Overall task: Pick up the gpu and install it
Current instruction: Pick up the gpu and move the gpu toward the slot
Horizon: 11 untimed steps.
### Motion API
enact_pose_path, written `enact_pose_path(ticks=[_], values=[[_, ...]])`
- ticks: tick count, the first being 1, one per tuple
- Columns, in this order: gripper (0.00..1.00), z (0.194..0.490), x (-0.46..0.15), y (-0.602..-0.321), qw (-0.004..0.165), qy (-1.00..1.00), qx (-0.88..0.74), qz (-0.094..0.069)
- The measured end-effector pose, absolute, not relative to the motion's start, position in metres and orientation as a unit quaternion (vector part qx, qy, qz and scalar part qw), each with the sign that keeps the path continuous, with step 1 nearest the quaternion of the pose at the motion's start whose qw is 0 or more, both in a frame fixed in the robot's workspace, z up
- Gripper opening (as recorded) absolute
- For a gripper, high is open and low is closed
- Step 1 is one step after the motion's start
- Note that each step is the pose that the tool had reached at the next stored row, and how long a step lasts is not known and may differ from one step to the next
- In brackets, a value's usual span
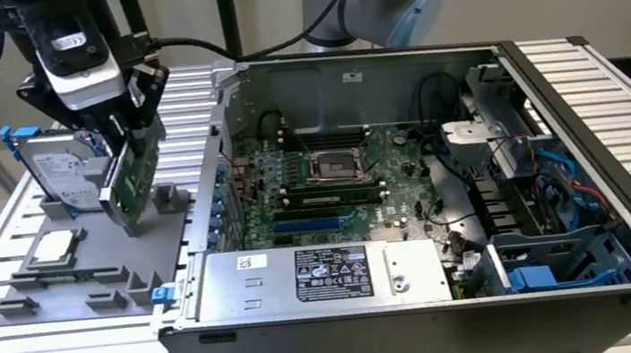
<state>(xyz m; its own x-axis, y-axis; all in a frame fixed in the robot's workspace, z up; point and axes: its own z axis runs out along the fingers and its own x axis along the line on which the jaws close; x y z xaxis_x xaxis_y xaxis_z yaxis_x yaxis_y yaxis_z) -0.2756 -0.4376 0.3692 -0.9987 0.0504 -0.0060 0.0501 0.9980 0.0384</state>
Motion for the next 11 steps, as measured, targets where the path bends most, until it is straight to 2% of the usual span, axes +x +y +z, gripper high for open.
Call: enact_pose_path(ticks=[11], values=[[0.27, 0.419, -0.238, -0.438, 0.002, 1.0, 0.022, 0.022]])
